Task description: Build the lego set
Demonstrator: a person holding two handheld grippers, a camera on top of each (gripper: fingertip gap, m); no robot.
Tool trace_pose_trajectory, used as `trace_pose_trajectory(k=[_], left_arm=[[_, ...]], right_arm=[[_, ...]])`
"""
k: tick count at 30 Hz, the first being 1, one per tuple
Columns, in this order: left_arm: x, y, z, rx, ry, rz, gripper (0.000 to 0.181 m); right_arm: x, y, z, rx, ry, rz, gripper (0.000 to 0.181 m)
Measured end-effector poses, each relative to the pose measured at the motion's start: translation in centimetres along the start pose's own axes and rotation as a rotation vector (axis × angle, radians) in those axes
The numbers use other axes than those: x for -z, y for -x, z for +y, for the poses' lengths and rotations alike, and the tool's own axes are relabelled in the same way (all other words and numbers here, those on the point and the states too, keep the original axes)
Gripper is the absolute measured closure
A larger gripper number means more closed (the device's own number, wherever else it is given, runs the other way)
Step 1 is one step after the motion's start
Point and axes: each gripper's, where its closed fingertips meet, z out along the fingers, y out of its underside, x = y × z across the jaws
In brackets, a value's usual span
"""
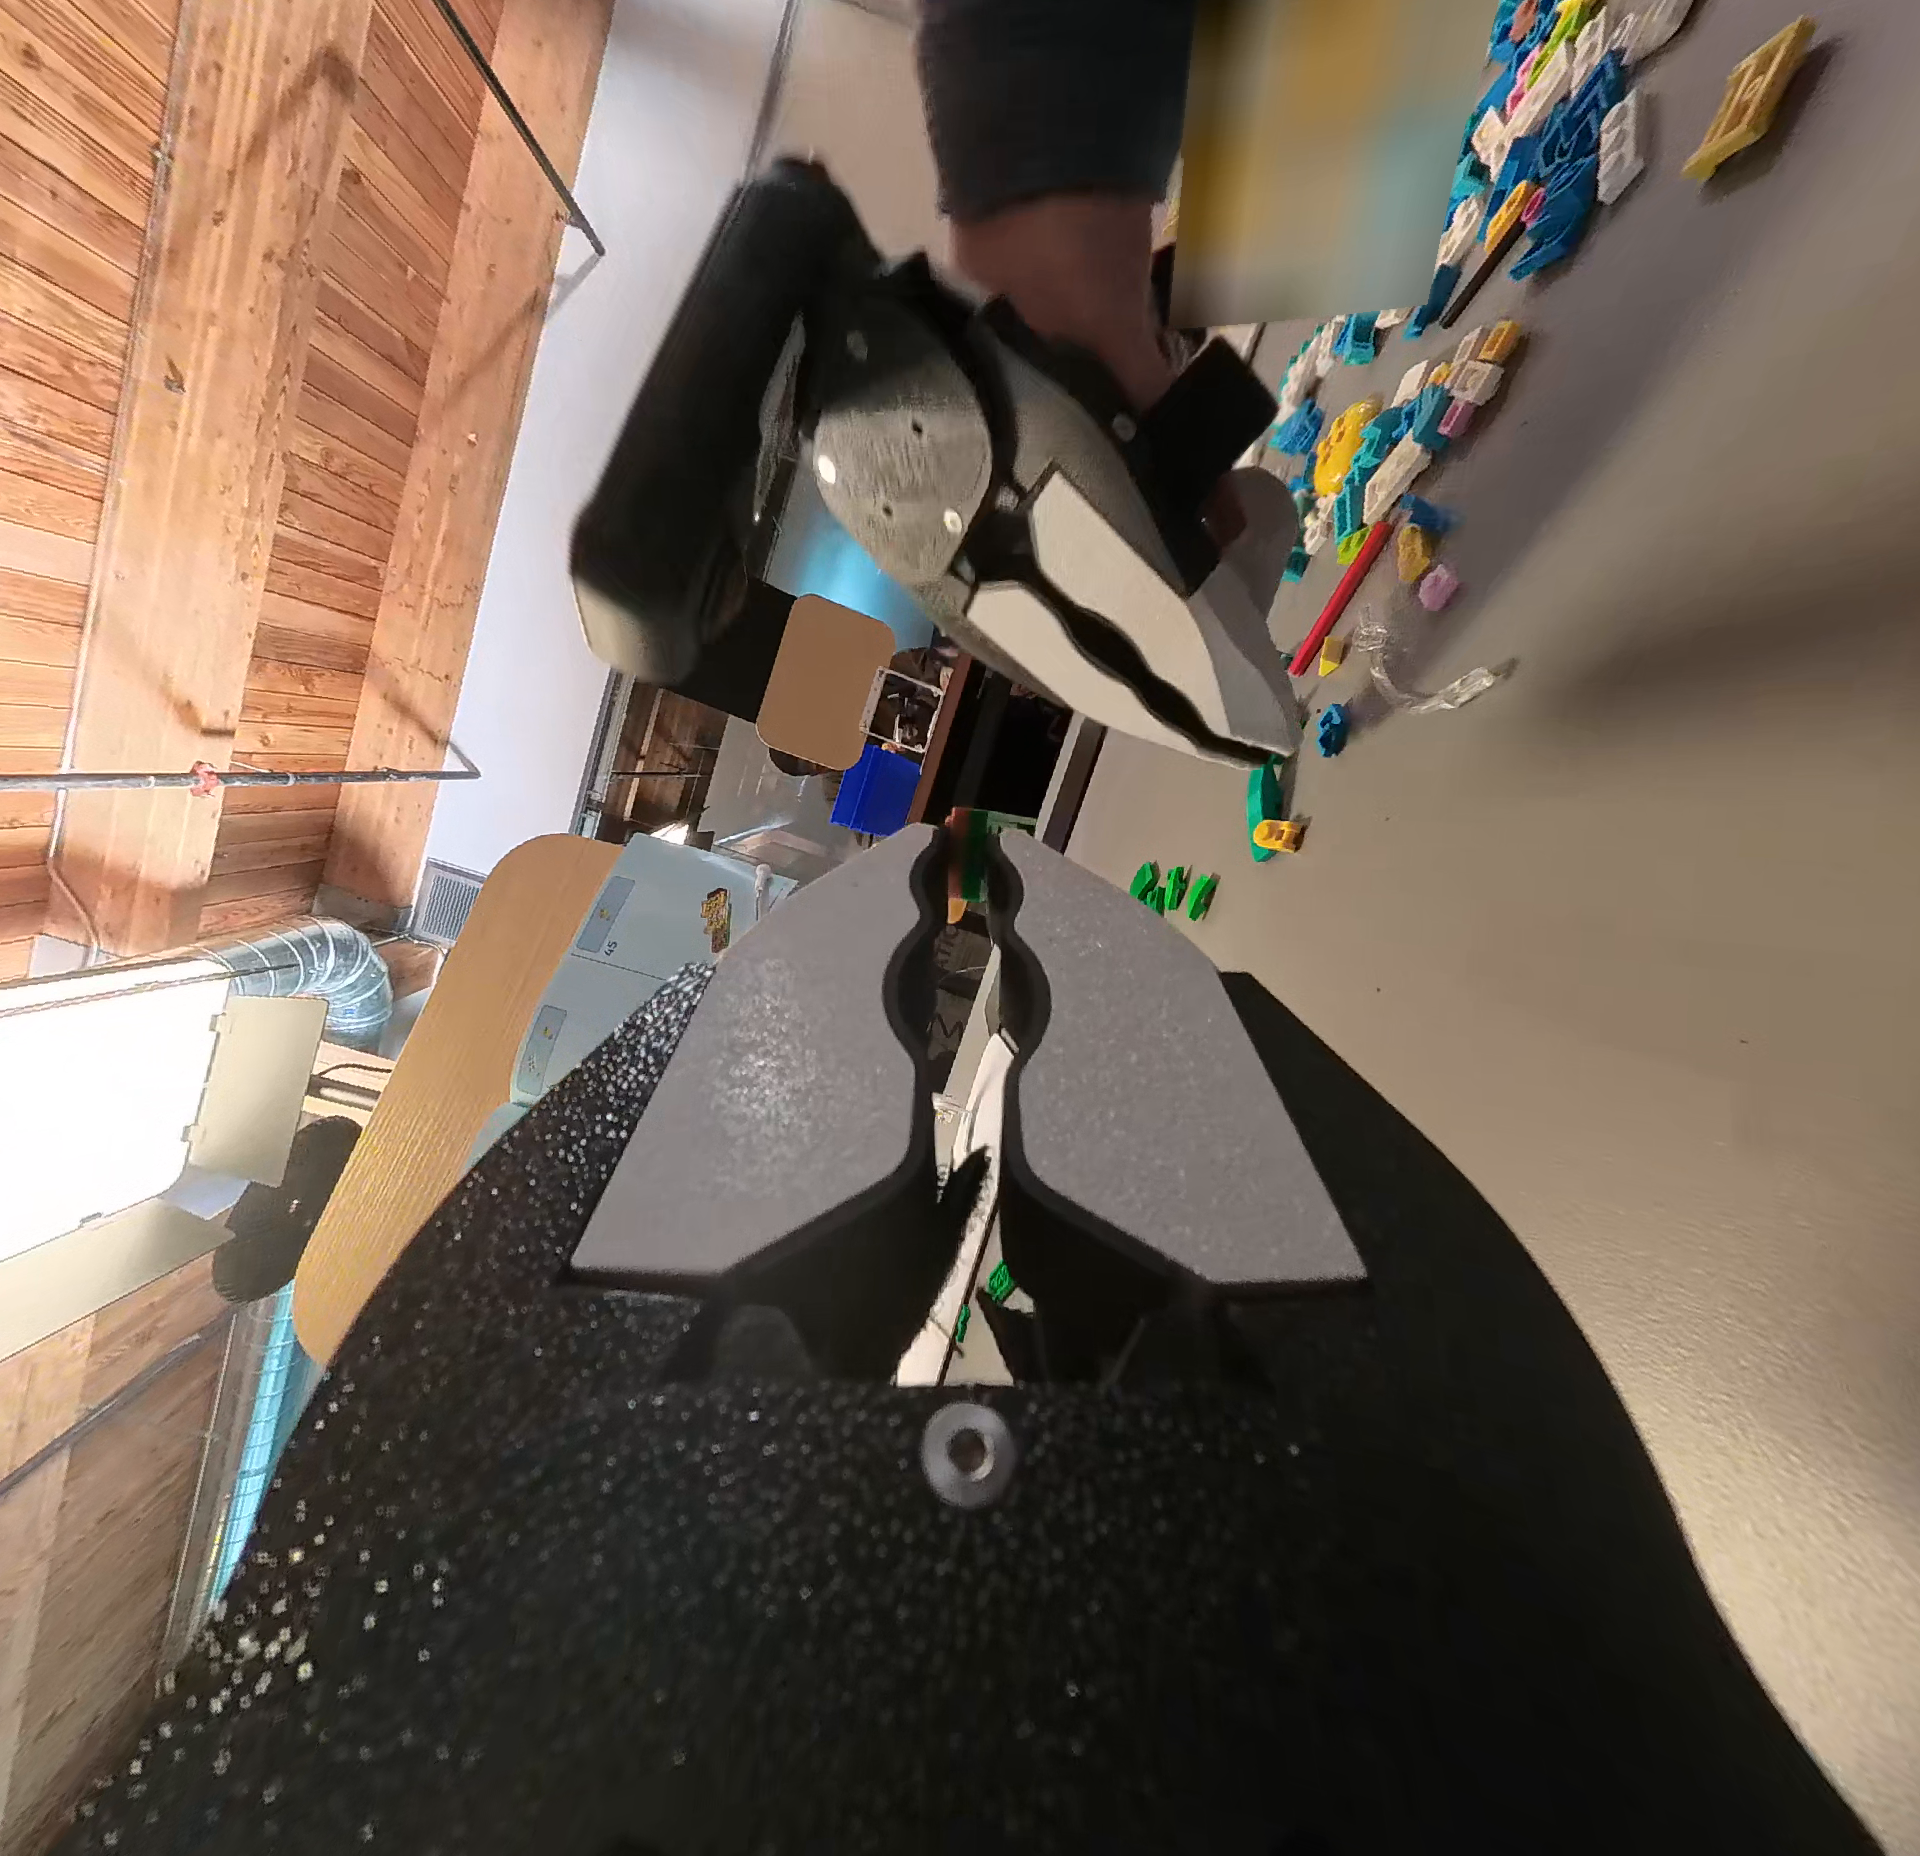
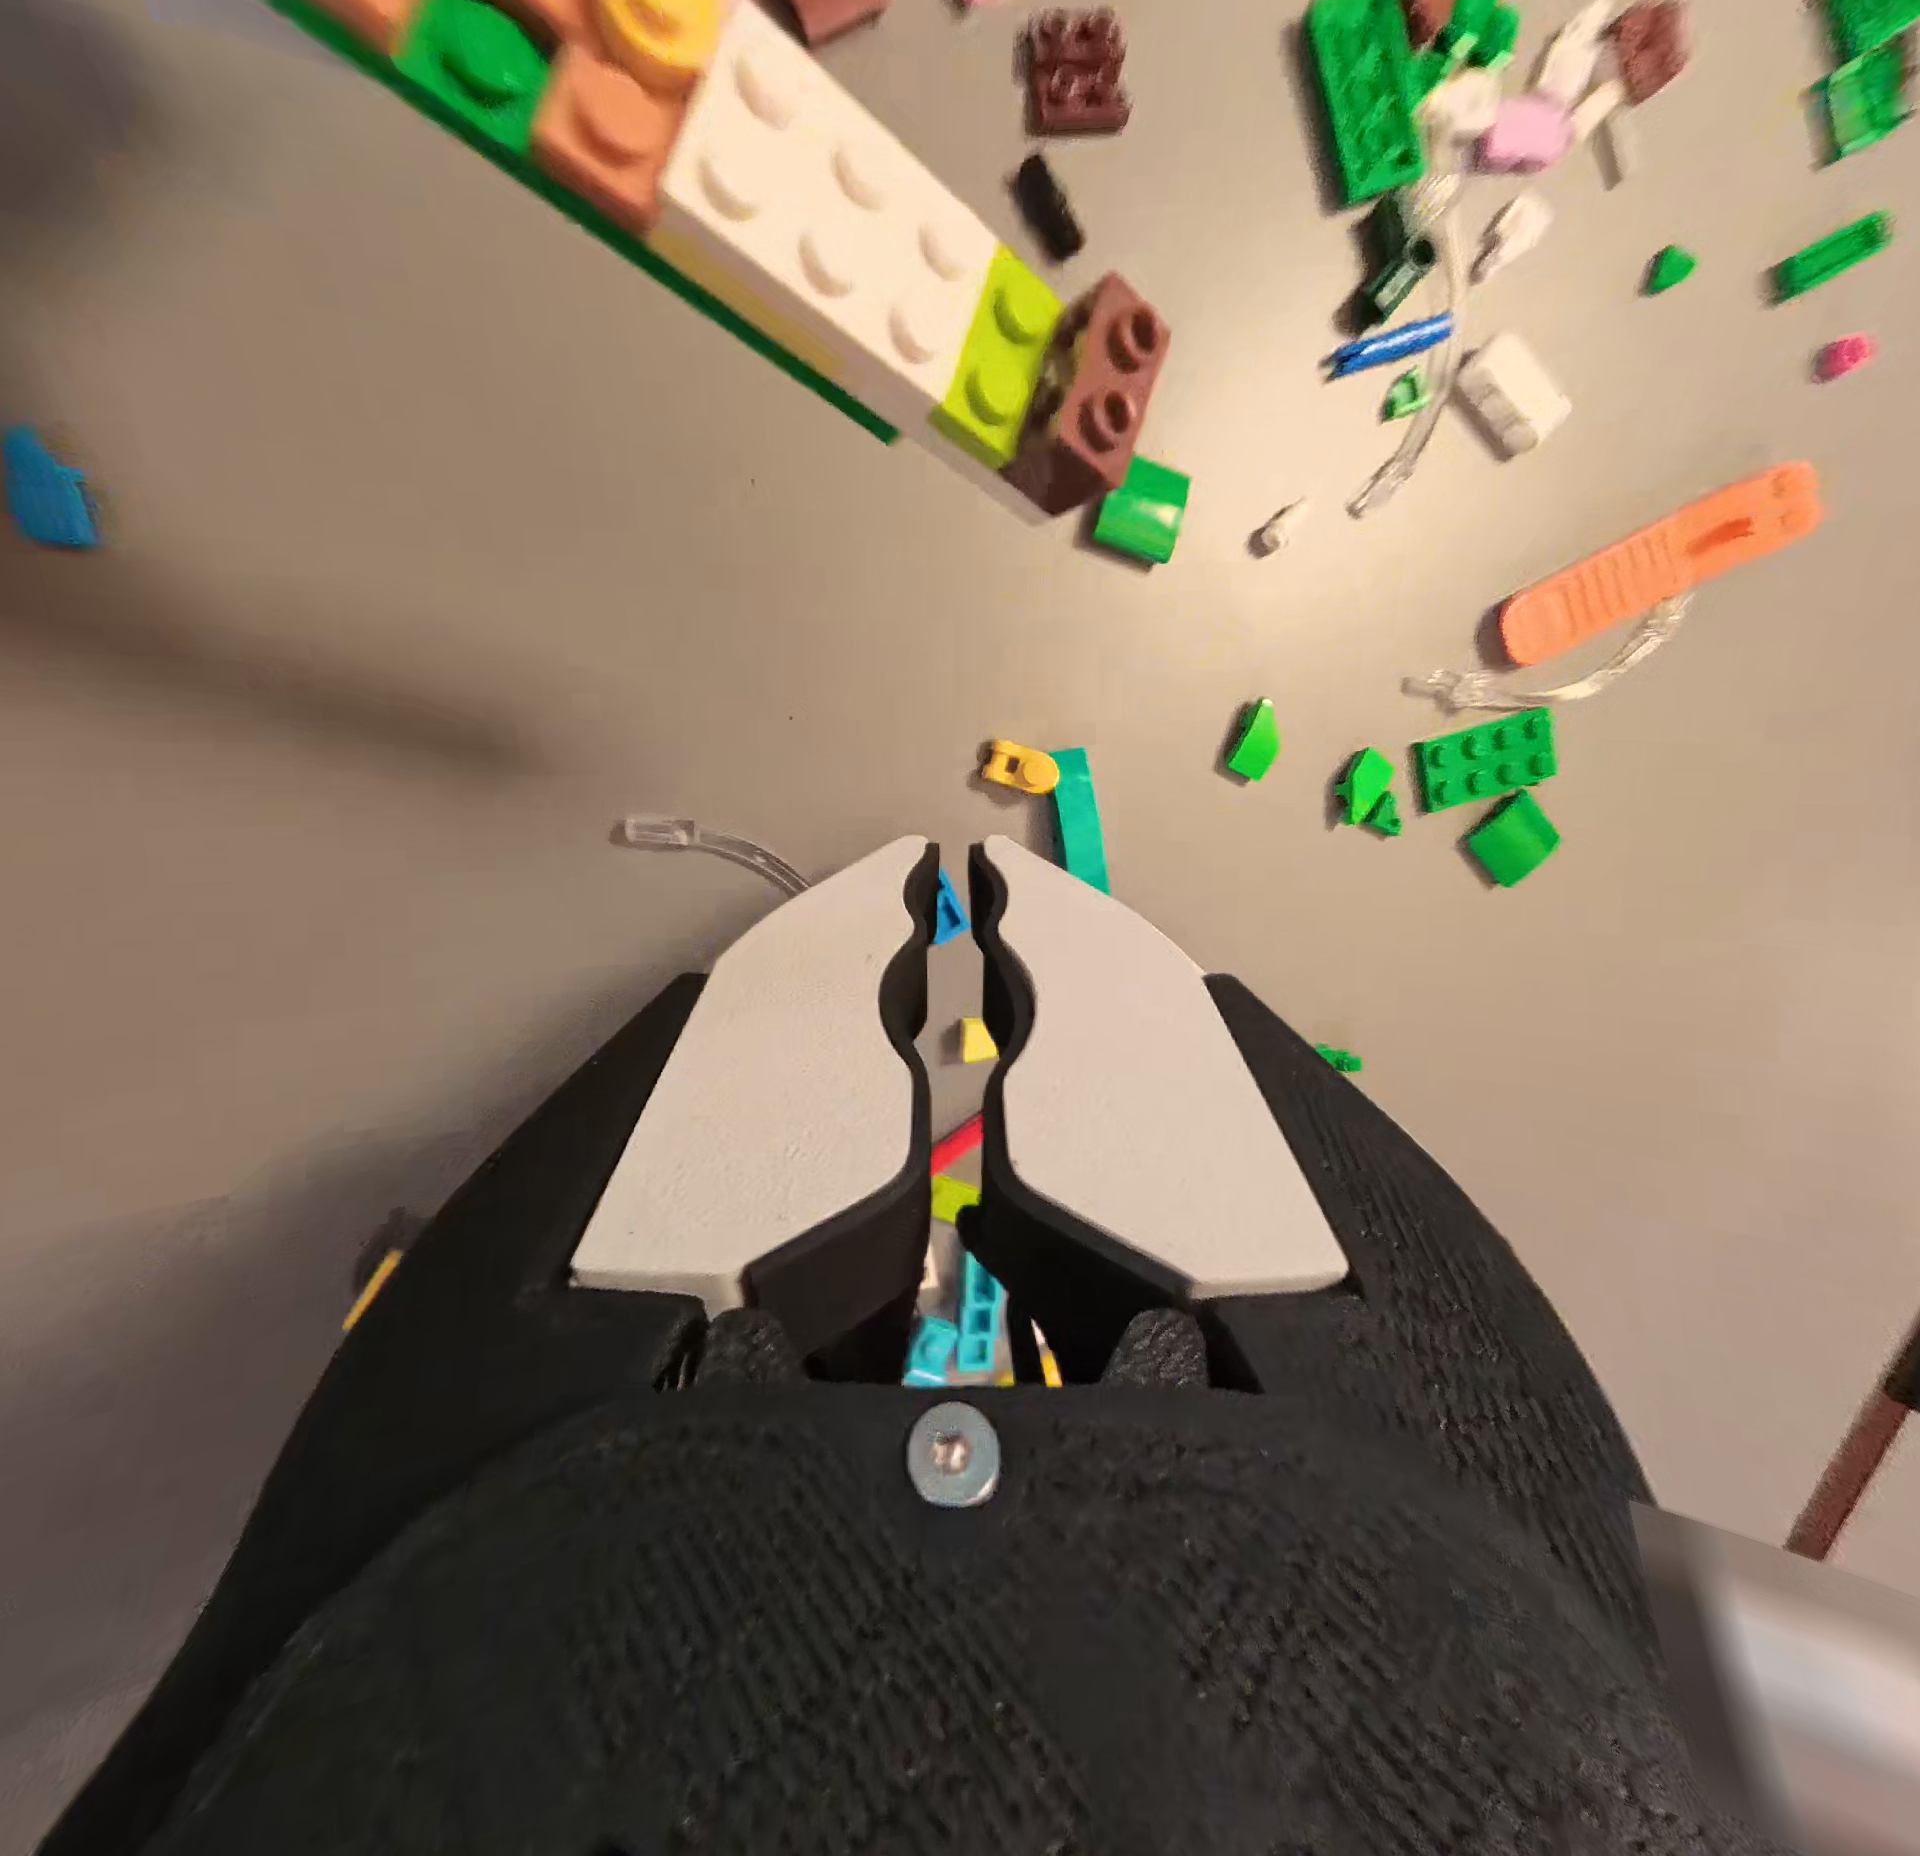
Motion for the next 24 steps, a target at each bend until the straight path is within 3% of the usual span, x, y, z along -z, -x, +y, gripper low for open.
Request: trace_pose_trajectory(k=[1,6,12,19,24], left_arm=[[0.0,0.0,0.1,0.001,0.003,0.001,0.175],[-0.1,0.0,0.3,0.017,0.01,0.009,0.176],[-0.2,0.1,0.9,0.061,0.018,0.017,0.175],[-0.6,0.1,1.2,0.113,0.01,0.033,0.175],[-0.8,-0.1,0.8,0.103,-0.004,0.046,0.175]], right_arm=[[-0.3,-0.2,0.1,-0.008,0.022,-0.041,0.177],[-1.5,-1.1,0.5,0.033,0.097,-0.093,0.179],[-1.7,0.2,-0.5,0.041,0.029,-0.182,0.18],[-1.6,0.3,-0.3,-0.221,-0.076,-0.133,0.167],[-1.5,0.4,-0.5,-0.233,-0.16,-0.052,0.16]])
